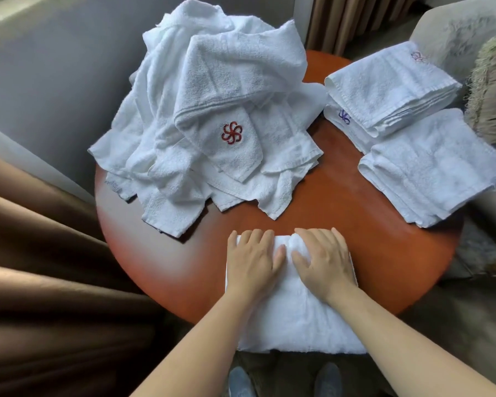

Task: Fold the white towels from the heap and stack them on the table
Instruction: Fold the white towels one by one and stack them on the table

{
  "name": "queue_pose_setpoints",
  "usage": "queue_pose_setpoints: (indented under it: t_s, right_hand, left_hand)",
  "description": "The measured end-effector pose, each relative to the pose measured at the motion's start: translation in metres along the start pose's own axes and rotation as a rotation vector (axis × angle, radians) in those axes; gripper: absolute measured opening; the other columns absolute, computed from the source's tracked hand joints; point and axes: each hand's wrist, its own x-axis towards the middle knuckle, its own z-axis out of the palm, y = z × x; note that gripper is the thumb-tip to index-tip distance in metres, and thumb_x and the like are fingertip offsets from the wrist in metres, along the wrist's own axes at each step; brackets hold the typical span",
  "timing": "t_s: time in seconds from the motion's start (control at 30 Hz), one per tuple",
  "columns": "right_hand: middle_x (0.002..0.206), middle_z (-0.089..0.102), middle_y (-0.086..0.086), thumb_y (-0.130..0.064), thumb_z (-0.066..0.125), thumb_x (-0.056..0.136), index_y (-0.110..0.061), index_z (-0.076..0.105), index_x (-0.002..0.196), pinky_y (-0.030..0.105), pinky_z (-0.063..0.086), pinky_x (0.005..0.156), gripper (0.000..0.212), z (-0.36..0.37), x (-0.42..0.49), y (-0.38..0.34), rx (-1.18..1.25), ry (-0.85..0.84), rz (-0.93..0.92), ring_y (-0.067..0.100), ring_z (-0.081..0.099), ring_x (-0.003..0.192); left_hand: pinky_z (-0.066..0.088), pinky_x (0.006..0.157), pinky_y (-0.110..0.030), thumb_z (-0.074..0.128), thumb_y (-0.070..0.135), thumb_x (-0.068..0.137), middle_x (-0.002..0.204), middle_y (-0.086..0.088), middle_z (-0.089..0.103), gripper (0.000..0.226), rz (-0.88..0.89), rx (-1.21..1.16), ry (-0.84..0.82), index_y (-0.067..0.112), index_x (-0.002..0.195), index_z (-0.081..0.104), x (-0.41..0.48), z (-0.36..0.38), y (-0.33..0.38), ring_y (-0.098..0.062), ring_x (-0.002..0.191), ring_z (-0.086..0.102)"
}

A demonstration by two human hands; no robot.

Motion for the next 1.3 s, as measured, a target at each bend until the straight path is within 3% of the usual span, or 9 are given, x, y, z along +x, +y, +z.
queue_pose_setpoints:
  t_s: [0.37,0.47,0.57,0.67,0.77,0.93,1.03,1.2,1.3]
  right_hand:
    - [0.084,0.060,0.001,-0.033,0.026,0.095,-0.016,0.060,0.084,0.049,0.041,0.093,0.039,0.008,0.006,0.004,-0.143,0.063,0.154,0.028,0.057,0.086]
    - [0.094,0.066,0.005,-0.032,0.028,0.095,-0.012,0.066,0.095,0.054,0.042,0.098,0.043,0.008,0.006,0.003,-0.139,0.076,0.136,0.032,0.061,0.097]
    - [0.122,0.063,0.012,-0.028,0.030,0.093,-0.005,0.063,0.118,0.058,0.034,0.105,0.047,0.003,0.003,-0.001,-0.141,0.095,0.064,0.036,0.055,0.121]
    - [0.133,0.058,0.014,-0.025,0.034,0.088,-0.004,0.060,0.125,0.054,0.030,0.110,0.050,-0.004,-0.009,-0.010,-0.151,0.128,-0.003,0.035,0.050,0.128]
    - [0.140,0.052,0.013,-0.031,0.035,0.085,-0.006,0.053,0.134,0.049,0.019,0.110,0.057,0.005,-0.033,-0.017,-0.165,0.075,0.044,0.034,0.045,0.132]
    - [0.153,0.031,0.006,-0.042,0.034,0.088,-0.015,0.019,0.150,0.047,0.012,0.114,0.069,0.022,-0.057,-0.010,-0.162,0.027,0.041,0.022,0.018,0.145]
    - [0.154,0.028,0.003,-0.043,0.033,0.089,-0.016,0.014,0.151,0.045,0.010,0.115,0.070,0.019,-0.047,-0.006,-0.139,0.010,0.031,0.014,-0.002,0.149]
    - [0.153,0.033,0.004,-0.043,0.033,0.089,-0.010,0.032,0.147,0.040,0.004,0.115,0.067,0.017,-0.013,0.001,-0.171,-0.053,-0.031,0.021,0.021,0.142]
    - [0.156,-0.004,-0.008,-0.052,0.008,0.086,-0.020,-0.001,0.148,0.036,-0.014,0.116,0.070,0.015,0.007,0.005,-0.140,-0.106,-0.038,0.012,-0.006,0.147]
  left_hand:
    - [0.046,0.091,-0.049,0.035,0.039,0.092,0.076,0.003,0.055,0.033,-0.051,0.057,0.100,0.019,0.080,0.058,0.003,0.007,-0.003,-0.022,0.077,0.055]
    - [0.043,0.097,-0.050,0.034,0.040,0.093,0.084,0.003,0.059,0.035,-0.049,0.043,0.114,0.020,0.091,0.062,0.002,0.009,-0.003,-0.021,0.086,0.058]
    - [0.029,0.107,-0.051,0.038,0.036,0.090,0.114,0.000,0.062,0.041,0.027,0.033,0.197,0.019,0.118,0.061,-0.007,0.009,-0.004,-0.021,0.112,0.056]
    - [0.023,0.108,-0.052,0.039,0.030,0.087,0.133,-0.004,0.058,0.048,0.174,0.077,0.231,0.015,0.130,0.054,-0.026,0.009,0.001,-0.022,0.127,0.046]
    - [0.022,0.106,-0.052,0.041,0.034,0.084,0.139,-0.006,0.054,0.054,0.158,0.076,0.215,0.016,0.133,0.056,-0.051,0.015,0.005,-0.023,0.132,0.037]
    - [0.021,0.106,-0.052,0.042,0.043,0.084,0.145,-0.004,0.049,0.059,0.073,0.127,0.094,0.019,0.136,0.054,-0.061,0.016,0.004,-0.021,0.137,0.031]
    - [0.021,0.106,-0.053,0.043,0.043,0.082,0.144,-0.004,0.049,0.061,0.024,0.125,0.071,0.018,0.136,0.054,-0.054,0.014,0.006,-0.021,0.136,0.030]
    - [0.021,0.106,-0.052,0.041,0.044,0.082,0.145,-0.003,0.049,0.062,-0.084,0.131,0.002,0.019,0.137,0.052,-0.031,0.013,0.010,-0.021,0.137,0.036]
    - [0.020,0.106,-0.051,0.040,0.044,0.082,0.144,-0.003,0.049,0.062,-0.104,0.129,-0.021,0.019,0.137,0.053,-0.014,0.014,0.010,-0.022,0.134,0.045]
